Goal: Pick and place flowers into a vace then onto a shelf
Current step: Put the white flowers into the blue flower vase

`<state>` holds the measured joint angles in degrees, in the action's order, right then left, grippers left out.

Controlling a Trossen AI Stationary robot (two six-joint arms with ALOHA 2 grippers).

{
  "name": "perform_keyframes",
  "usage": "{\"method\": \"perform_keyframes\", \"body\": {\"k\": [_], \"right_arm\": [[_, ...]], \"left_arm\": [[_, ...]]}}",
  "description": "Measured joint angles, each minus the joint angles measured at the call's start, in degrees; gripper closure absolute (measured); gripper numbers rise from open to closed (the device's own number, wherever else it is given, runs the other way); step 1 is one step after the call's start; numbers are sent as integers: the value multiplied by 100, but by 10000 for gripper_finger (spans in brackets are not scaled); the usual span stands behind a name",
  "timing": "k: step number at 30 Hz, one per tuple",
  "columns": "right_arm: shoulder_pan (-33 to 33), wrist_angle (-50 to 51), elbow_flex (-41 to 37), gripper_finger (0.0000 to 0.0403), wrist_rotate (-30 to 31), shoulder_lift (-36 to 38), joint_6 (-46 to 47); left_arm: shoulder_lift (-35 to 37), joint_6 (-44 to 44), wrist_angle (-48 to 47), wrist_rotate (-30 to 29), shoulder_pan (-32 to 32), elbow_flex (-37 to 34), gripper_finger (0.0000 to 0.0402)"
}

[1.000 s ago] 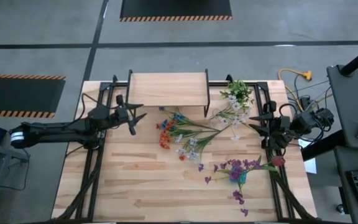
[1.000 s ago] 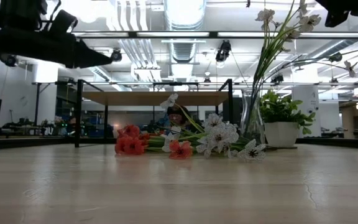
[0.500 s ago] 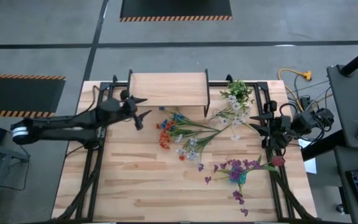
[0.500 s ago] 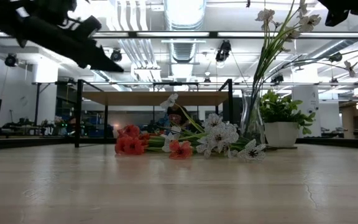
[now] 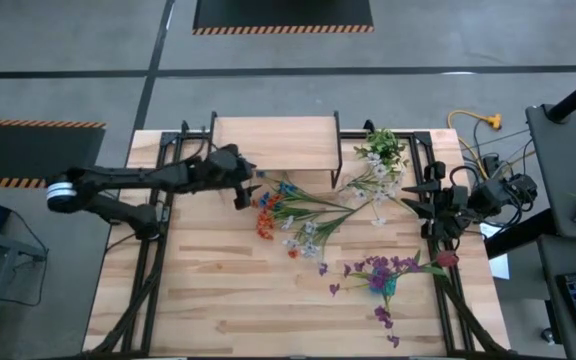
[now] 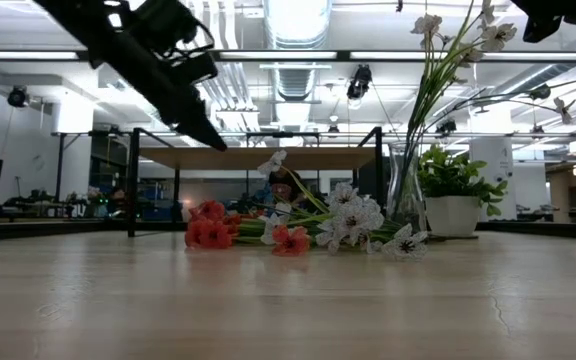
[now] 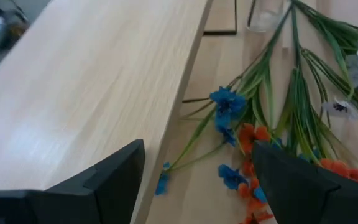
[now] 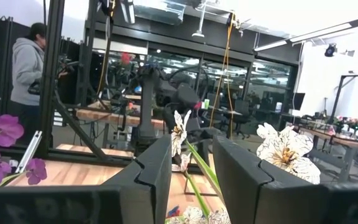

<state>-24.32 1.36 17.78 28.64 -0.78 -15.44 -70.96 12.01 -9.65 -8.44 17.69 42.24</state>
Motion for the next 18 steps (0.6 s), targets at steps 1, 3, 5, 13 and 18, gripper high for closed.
{"method": "perform_keyframes", "body": {"k": [1, 3, 5, 13, 18], "right_arm": [[-1, 2, 0, 294, 0, 0, 0], [0, 13, 0, 294, 0, 0, 1], [0, 27, 0, 294, 0, 0, 11], [0, 107, 0, 294, 0, 0, 46], [-1, 107, 0, 294, 0, 0, 46]], "left_arm": [[-99, -3, -213, 8, 0, 154, 124], [-229, -37, -621, 35, -2, 473, 124], [-278, -56, -893, 40, -36, 720, 124], [42, -63, -1383, 190, -254, 983, 125], [132, -89, -1349, 157, -573, 1012, 125]]}}
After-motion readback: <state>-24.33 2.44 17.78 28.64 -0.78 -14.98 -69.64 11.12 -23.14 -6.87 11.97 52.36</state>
